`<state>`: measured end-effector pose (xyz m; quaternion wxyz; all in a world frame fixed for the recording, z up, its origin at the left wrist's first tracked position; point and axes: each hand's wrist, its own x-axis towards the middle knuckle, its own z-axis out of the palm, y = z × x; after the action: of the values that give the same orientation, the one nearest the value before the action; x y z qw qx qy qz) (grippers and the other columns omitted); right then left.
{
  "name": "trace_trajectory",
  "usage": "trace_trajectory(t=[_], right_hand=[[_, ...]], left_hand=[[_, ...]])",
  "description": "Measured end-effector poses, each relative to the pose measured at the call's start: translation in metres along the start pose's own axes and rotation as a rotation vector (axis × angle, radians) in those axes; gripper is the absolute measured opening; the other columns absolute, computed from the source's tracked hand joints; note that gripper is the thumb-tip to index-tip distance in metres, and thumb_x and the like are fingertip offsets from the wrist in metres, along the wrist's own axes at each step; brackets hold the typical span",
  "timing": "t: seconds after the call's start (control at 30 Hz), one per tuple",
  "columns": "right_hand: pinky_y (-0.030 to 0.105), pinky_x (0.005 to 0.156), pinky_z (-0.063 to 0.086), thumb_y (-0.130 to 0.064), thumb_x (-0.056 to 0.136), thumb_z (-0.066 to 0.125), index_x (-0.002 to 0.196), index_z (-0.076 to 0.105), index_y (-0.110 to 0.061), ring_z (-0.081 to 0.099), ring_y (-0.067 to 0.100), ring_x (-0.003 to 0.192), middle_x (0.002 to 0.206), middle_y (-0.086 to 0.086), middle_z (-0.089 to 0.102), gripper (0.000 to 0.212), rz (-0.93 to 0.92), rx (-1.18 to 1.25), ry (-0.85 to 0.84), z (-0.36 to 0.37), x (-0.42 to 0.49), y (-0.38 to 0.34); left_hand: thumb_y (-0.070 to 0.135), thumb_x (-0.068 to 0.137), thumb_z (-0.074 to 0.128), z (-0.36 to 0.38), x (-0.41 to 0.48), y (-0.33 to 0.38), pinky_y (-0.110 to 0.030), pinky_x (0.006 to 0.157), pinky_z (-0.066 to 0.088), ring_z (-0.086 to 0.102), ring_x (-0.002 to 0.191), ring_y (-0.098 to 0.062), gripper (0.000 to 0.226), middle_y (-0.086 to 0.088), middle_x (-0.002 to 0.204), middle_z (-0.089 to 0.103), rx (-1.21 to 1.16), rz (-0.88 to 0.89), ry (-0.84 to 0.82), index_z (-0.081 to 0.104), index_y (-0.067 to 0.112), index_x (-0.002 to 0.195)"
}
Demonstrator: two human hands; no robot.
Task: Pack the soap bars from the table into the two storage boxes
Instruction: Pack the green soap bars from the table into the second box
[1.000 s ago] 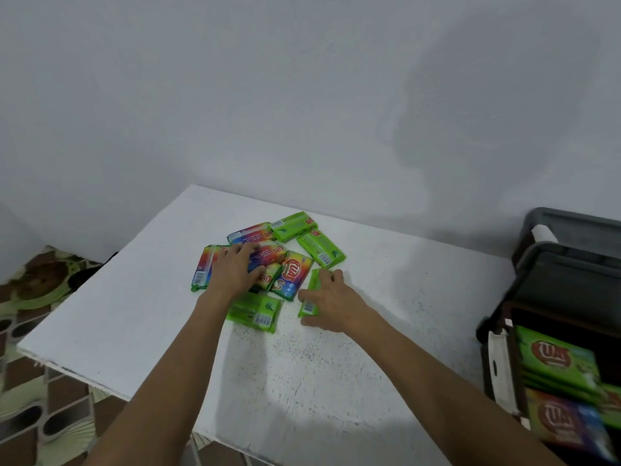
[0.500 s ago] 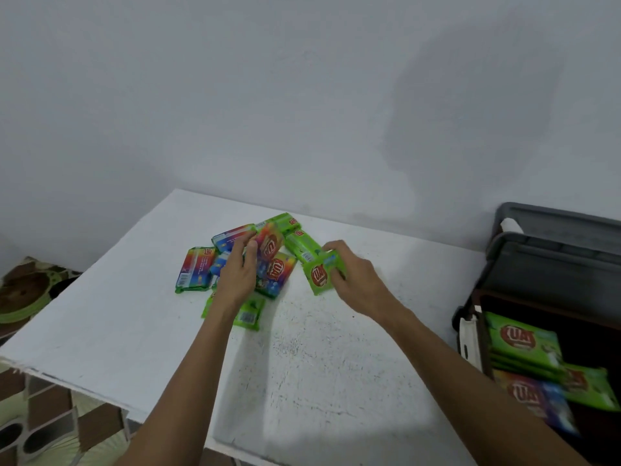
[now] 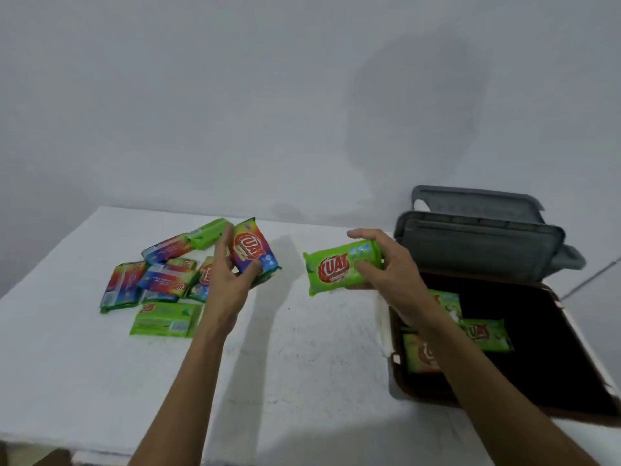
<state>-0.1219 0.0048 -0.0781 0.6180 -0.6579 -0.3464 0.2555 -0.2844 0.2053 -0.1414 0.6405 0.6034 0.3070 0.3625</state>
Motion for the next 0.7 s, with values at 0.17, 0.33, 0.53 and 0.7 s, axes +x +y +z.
trace_trajectory(t=[0.17,0.33,0.53,0.7], right_hand=[[0.043,0.065,0.061,0.005,0.092,0.057,0.113,0.063,-0.014,0.071,0.03,0.092,0.107,0.02,0.063,0.029,0.003,0.007,0.075,-0.047,-0.023,-0.001],[0.044,0.069,0.061,-0.003,0.093,0.059,0.105,0.069,-0.016,0.07,0.028,0.094,0.107,0.013,0.067,0.02,0.011,-0.019,0.154,-0.101,-0.048,0.005],[0.038,0.071,0.06,0.0,0.092,0.06,0.111,0.067,-0.018,0.07,0.022,0.094,0.106,0.01,0.067,0.028,0.026,0.032,0.228,-0.151,-0.072,0.009],[0.041,0.074,0.06,0.0,0.092,0.06,0.114,0.067,-0.02,0.069,0.025,0.099,0.112,0.013,0.065,0.031,0.03,-0.002,0.294,-0.18,-0.087,0.017]], left_hand=[[-0.002,0.08,0.072,0.049,-0.022,0.01,-0.035,0.075,0.059,0.061,0.107,-0.021,0.082,-0.001,0.129,0.052,-0.053,0.052,-0.049,0.039,0.043,0.14],[0.0,0.078,0.075,0.1,-0.043,0.015,-0.029,0.071,0.058,0.063,0.102,-0.017,0.075,0.0,0.123,0.056,-0.042,0.075,-0.108,0.047,0.04,0.135],[0.011,0.086,0.07,0.152,-0.065,0.013,-0.031,0.073,0.058,0.066,0.101,-0.018,0.054,-0.005,0.119,0.062,-0.084,0.063,-0.137,0.053,0.037,0.13],[0.01,0.082,0.073,0.183,-0.082,0.014,-0.029,0.077,0.058,0.064,0.106,-0.011,0.053,0.004,0.12,0.062,-0.07,0.076,-0.159,0.054,0.028,0.128]])
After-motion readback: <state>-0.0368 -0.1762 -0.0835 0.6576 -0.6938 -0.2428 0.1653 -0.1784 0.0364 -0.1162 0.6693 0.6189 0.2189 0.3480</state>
